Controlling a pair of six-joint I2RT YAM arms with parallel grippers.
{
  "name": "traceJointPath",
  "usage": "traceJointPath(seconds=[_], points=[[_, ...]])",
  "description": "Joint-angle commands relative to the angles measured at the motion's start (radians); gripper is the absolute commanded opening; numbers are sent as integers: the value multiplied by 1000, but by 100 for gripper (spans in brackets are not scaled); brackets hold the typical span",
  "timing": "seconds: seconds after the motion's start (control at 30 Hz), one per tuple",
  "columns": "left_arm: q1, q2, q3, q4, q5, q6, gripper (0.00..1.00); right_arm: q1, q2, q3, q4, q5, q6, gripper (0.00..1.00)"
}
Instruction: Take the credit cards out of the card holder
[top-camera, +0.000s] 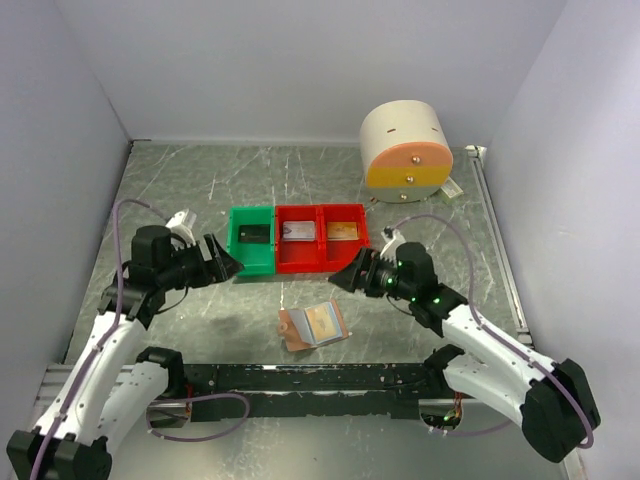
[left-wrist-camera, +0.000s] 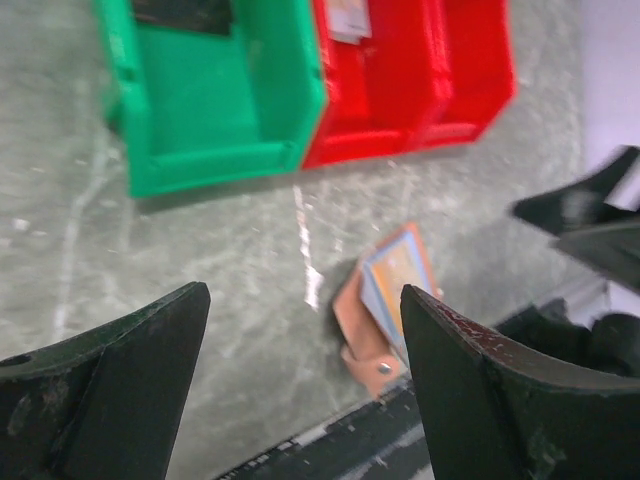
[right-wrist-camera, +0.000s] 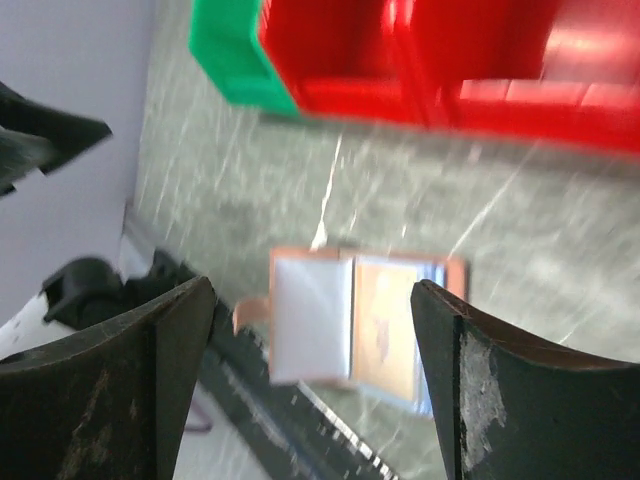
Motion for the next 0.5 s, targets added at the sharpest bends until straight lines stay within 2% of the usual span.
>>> traceJointPath(seconds=[0.0,0.1,0.23,0.37,0.47], points=[[-84,-78,-36,4,99,-143,88,83,28,-64,70,-108,158,76],[-219,-65,-94,39,28,-227,88,132,46,-67,45,-65,160,67],[-475,-7,-127,103,-175,-359,91,177,84,-54,-2,-8,148,61],[-677,105,-110,114,-373,-497,98,191,113,-65,9,10,161,59],[-762,160,-100,112,-473,-607,100,194,122,-68,6,16,160,58]])
